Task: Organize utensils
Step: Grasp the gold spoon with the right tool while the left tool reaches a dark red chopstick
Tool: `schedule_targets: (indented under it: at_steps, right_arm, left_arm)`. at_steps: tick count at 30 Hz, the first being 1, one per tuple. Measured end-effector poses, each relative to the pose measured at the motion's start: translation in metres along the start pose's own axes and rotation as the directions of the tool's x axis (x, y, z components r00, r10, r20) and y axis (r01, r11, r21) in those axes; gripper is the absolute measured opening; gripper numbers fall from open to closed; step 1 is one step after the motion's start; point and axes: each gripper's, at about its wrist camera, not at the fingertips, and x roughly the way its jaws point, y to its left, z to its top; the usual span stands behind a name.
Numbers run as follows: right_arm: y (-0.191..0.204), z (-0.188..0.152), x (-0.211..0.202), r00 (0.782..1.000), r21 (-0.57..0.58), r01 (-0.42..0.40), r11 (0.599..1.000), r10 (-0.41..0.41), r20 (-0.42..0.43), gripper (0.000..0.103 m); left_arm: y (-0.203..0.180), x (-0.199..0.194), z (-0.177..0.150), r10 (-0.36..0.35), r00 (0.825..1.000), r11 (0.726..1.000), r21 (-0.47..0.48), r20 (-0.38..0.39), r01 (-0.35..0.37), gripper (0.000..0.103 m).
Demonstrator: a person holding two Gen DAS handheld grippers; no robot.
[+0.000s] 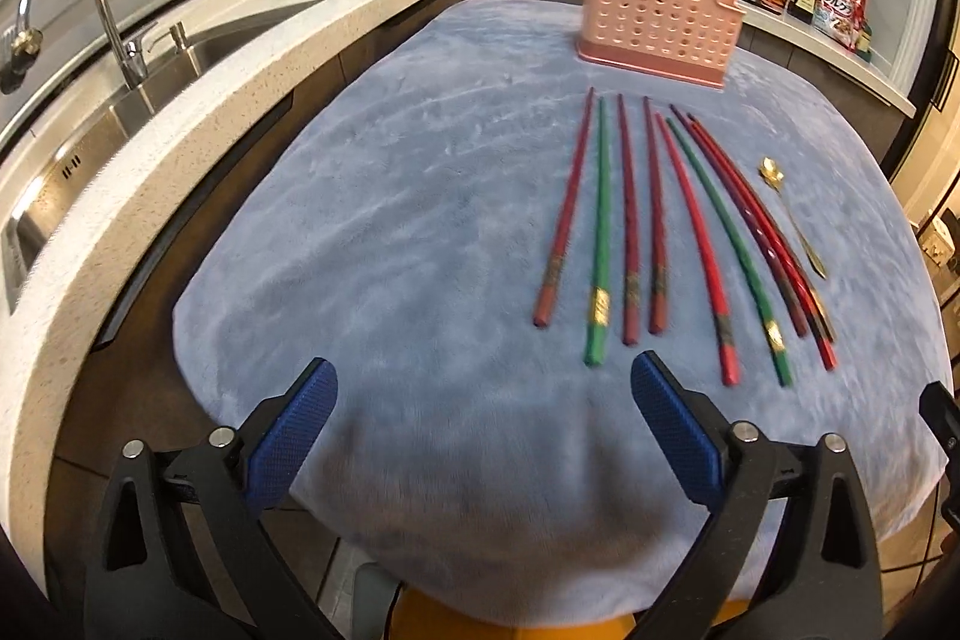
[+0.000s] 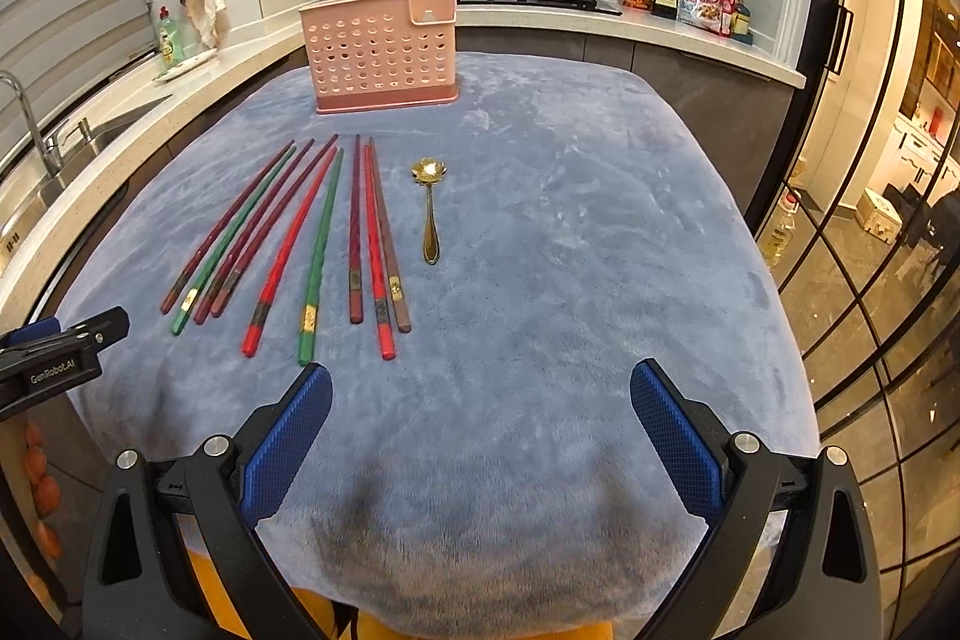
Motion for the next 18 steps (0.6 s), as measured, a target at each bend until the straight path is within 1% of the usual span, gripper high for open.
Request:
schedule_targets:
  at_steps: [2,5,8,9,11,14,17,18]
  right_arm:
    - [0.0,0.005,0.009,1.0,0.004,-0.004,1.0,0.004,-0.005,0.096]
    - [0.002,0.013,0.019,1.0,0.006,-0.001,1.0,0.001,-0.01,0.096]
    - [0.003,0.021,0.027,1.0,0.007,-0.002,1.0,0.002,-0.014,0.096]
    - [0.003,0.024,0.03,1.0,0.009,-0.004,1.0,0.004,-0.015,0.096]
    - [0.003,0.029,0.037,1.0,0.018,-0.009,1.0,0.01,-0.021,0.096]
    - [0.003,0.037,0.047,1.0,0.022,-0.012,1.0,0.012,-0.023,0.095]
    - [0.005,0.044,0.059,0.999,0.017,-0.01,1.0,0.011,-0.034,0.087]
    - [0.005,0.047,0.065,0.999,0.02,-0.015,1.0,0.015,-0.045,0.082]
  left_arm:
    - [0.003,0.011,0.006,-0.016,1.0,1.0,-0.008,-0.018,0.016,0.085]
    - [0.005,0.026,0.014,-0.035,0.998,0.999,-0.016,-0.043,0.035,0.082]
    - [0.004,0.038,0.019,-0.037,0.998,0.999,-0.007,-0.052,0.036,0.081]
    - [0.003,0.041,0.02,-0.042,0.997,0.999,-0.004,-0.057,0.042,0.078]
    - [0.002,0.049,0.023,-0.054,0.996,0.999,-0.001,-0.074,0.054,0.07]
    - [0.0,0.058,0.027,-0.061,0.994,0.998,-0.005,-0.089,0.061,0.064]
    - [0.001,0.061,0.03,-0.061,0.994,0.998,0.002,-0.086,0.062,0.057]
    - [0.001,0.062,0.031,-0.066,0.994,0.998,0.004,-0.084,0.067,0.055]
